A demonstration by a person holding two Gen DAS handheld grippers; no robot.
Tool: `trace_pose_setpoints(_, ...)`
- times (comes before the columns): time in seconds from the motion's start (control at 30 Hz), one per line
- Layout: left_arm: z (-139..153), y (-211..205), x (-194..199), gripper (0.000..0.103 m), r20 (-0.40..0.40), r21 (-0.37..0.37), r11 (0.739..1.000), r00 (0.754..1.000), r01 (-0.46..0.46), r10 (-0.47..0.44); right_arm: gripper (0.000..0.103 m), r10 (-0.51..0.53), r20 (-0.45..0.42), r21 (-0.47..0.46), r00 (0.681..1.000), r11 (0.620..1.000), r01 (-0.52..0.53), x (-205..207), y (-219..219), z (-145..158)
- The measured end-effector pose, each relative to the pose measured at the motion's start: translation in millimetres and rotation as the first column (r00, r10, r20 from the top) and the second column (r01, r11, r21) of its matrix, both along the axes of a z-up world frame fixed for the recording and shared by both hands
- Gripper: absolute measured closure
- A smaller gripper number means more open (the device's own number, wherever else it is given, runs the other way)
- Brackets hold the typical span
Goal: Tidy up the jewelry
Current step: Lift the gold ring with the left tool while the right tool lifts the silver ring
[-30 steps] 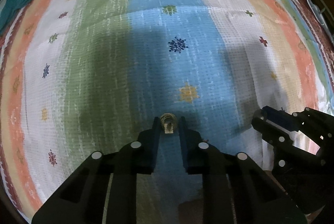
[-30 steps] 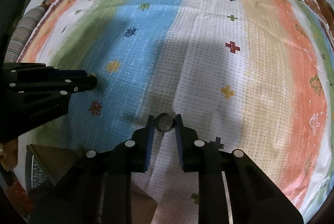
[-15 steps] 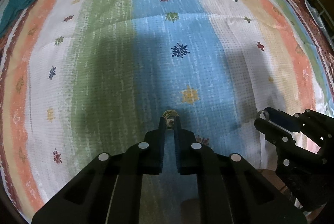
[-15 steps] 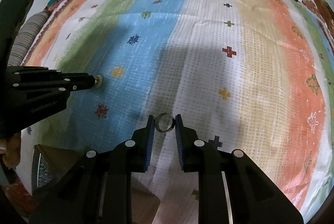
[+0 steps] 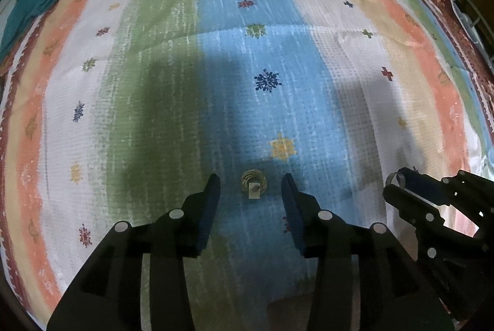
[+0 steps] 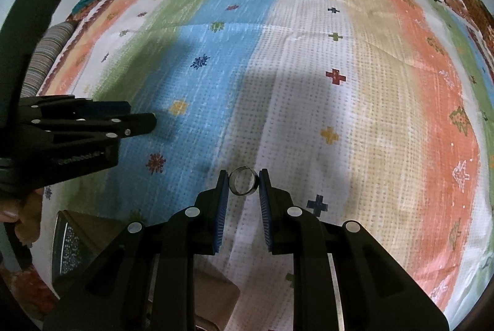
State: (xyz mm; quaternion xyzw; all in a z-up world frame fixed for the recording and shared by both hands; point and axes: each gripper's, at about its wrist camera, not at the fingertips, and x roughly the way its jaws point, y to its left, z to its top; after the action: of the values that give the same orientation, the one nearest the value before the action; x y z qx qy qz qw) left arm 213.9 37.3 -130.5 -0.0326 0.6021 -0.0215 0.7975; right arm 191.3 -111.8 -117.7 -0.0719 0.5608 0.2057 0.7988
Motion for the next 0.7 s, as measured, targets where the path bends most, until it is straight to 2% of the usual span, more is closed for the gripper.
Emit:
trace_pose_setpoints(0.17, -9, -5, 7, 0.062, -0.003, 0.02, 1.0, 1.0, 0.015, -0.015, 0.082, 0.003, -0.004, -0.003, 1.0, 1.0, -0.003, 0, -1, -1)
trace_pose_setpoints(0.3, -12, -7, 7, 0.086, -0.001, 0.045, 0.999, 1.0, 0.019, -0.019, 0.082, 0.006, -0.002, -0.006, 1.0, 1.0, -0.006, 0, 1, -2)
trace_pose_setpoints(0.33, -12, -7, 7, 0.088, -0.002, 0.043, 0.999, 1.0, 0.02, -0.019, 0.082, 0.007, -0.002, -0.007, 1.0, 1.0, -0.007, 0, 1, -2)
trace_pose_setpoints(0.7, -3, -6, 2, 0.088, 0.004, 0.023, 1.0, 1.0, 0.021, -0.022, 0.082, -0.004, 0.02, 0.004, 1.0, 1.0, 0.004, -5, -2, 5)
